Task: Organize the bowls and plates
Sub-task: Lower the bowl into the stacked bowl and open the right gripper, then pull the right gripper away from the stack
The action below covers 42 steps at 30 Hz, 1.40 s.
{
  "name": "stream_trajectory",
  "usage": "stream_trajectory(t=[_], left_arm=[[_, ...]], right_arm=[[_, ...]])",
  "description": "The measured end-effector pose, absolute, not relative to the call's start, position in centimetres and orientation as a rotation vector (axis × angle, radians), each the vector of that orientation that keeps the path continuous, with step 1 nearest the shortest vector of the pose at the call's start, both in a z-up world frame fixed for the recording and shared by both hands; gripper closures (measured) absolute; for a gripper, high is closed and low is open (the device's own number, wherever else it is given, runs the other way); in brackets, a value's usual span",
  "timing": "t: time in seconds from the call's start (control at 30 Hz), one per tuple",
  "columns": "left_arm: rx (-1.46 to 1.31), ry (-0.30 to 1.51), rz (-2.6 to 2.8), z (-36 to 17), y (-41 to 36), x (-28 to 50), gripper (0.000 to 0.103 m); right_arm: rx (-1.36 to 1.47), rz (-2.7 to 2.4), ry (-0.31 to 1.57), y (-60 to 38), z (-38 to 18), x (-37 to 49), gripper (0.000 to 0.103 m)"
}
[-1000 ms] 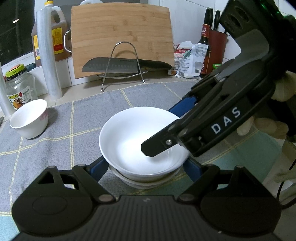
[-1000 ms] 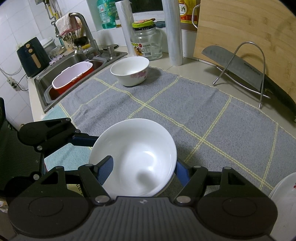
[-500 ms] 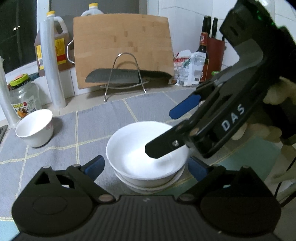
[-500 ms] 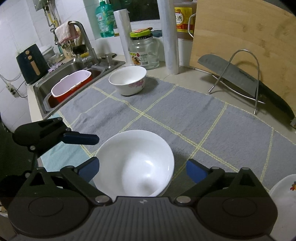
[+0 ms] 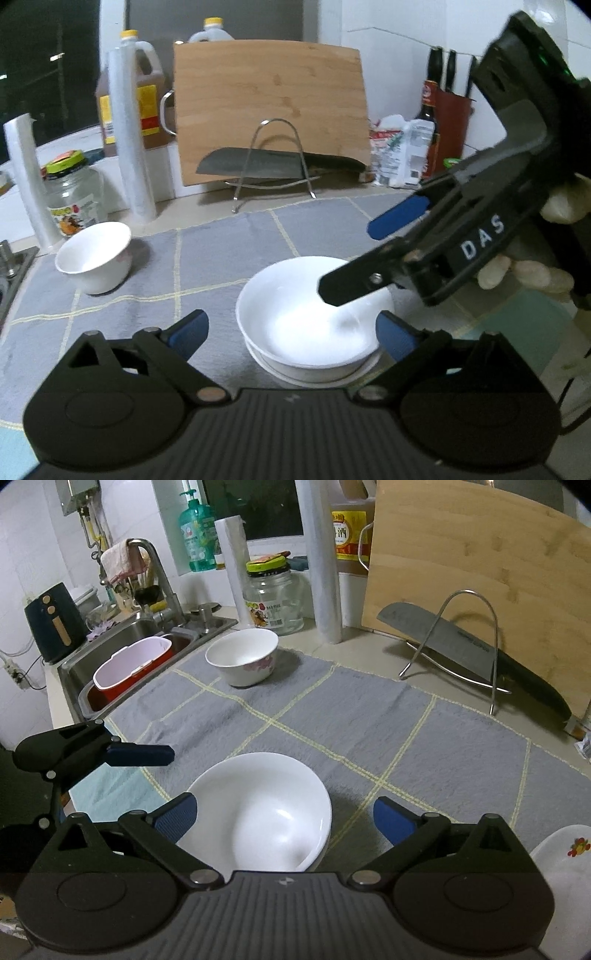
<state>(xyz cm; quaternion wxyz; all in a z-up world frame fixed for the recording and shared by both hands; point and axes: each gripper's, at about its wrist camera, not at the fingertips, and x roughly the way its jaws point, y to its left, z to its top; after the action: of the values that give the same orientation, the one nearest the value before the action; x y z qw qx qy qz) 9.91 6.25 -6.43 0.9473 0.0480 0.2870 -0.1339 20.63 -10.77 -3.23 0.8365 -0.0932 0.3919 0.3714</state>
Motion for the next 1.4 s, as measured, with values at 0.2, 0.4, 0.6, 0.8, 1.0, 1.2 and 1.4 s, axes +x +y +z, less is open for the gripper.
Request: stream_trajectory(t=[0.2,0.4,0.6,0.8,1.0,1.2,1.4], left_arm=[[0.066,0.565,-0.183,-5.8,6.7,9.4,0.006],[0.072,0.548,-0.088,-5.1,6.6,8.8,0.002],[0.061,0.522,-0.047,-4.3,7.3,8.3,0.001],[0.045,0.509,-0.065,-4.1,9.5,9.3,0.001],[0.033,0.503,-0.097,-4.4,13.6,10.9,0.001],[0.040,0.507,-0.142,-4.4,19.4,12.5,0.001],[0.038,0.512,-0.177,-4.3,24.4,14.7,0.001]], right_arm=[[-0.211,0.810,0.795,-11.3,-3.0,20.3,0.000],[-0.218,0.849,0.740,-11.8,-2.3,20.0,0.000],[-0.200,0.863,0.695,-12.3,-1.4,19.9,0.000],[-0.191,0.824,0.682,-11.7,-1.1,19.4,0.000],[-0.198,0.729,0.672,-8.8,-1.3,19.4,0.000],[-0.175,0.644,0.681,-4.4,-1.4,19.3,0.000],[-0.178,0.600,0.666,0.5,-1.7,19.1,0.000]])
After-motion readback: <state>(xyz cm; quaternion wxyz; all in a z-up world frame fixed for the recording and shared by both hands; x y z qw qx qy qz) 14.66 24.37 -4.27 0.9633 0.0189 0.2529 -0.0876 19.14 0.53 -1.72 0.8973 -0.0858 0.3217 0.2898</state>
